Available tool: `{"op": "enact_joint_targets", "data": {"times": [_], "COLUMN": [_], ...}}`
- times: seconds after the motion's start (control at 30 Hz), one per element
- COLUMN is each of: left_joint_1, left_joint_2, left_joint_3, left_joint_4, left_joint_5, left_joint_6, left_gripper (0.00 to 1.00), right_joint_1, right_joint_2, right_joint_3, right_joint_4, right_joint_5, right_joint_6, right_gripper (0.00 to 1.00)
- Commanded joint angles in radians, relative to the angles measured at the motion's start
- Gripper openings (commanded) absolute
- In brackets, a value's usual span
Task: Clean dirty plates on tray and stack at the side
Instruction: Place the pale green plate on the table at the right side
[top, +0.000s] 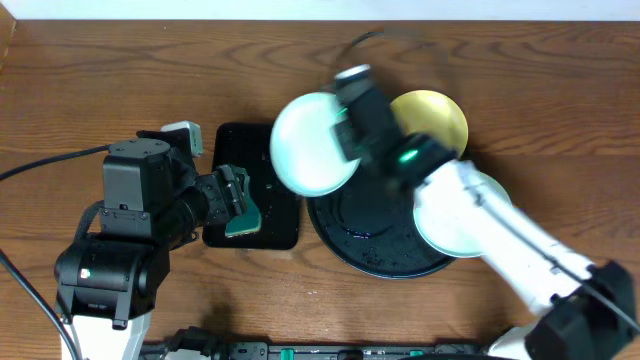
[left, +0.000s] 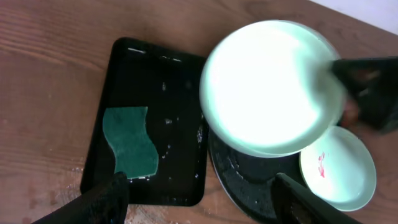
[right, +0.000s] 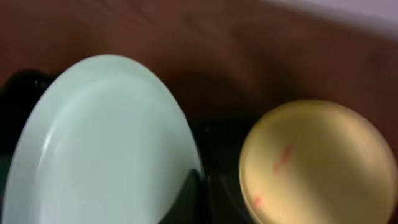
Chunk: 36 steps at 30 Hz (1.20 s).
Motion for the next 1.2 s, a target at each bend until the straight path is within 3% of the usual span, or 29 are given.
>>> {"op": "enact_joint_targets", "data": {"times": [0.0, 0.1, 0.23, 0.47, 0.67, 0.83, 1.17], "left_joint_1": [0.005, 0.005, 0.005, 0.005, 0.005, 0.005, 0.005], "left_joint_2": [0.001, 0.001, 0.001, 0.001, 0.001, 0.001, 0.001], "left_joint_3": [0.020, 0.020, 0.020, 0.020, 0.020, 0.020, 0.020], "left_joint_4": [-0.002, -0.002, -0.002, -0.002, -0.002, -0.002, -0.002], "left_joint_5": [-0.006, -0.006, -0.006, -0.006, -0.006, -0.006, -0.006], "left_joint_6": [0.017, 0.017, 0.017, 0.017, 0.017, 0.017, 0.017], "left_gripper": [0.74, 0.74, 0.74, 0.74, 0.74, 0.74, 0.74], "right_joint_1": [-0.228, -0.431, -0.672, -0.999, -1.203, -1.285, -1.286], "right_joint_2": [-0.091, -0.105, -0.103, -0.103, -0.075, 0.006, 0.185], "right_joint_3": [0.011, 0.011, 0.011, 0.000, -0.019, -0.062, -0.096], "right_joint_4": [-0.051, -0.134, -0.269, -0.370, -0.341, -0.288, -0.246], "right_joint_5": [-0.407, -0.523, -0.525, -0.238, -0.146, -0.147, -0.162], "right_joint_6": [0.187, 0.187, 0.169, 0.161, 0.206, 0.206, 0.111], "right_gripper": [0.01, 0.01, 0.01, 0.01, 0.01, 0.01, 0.01]}}
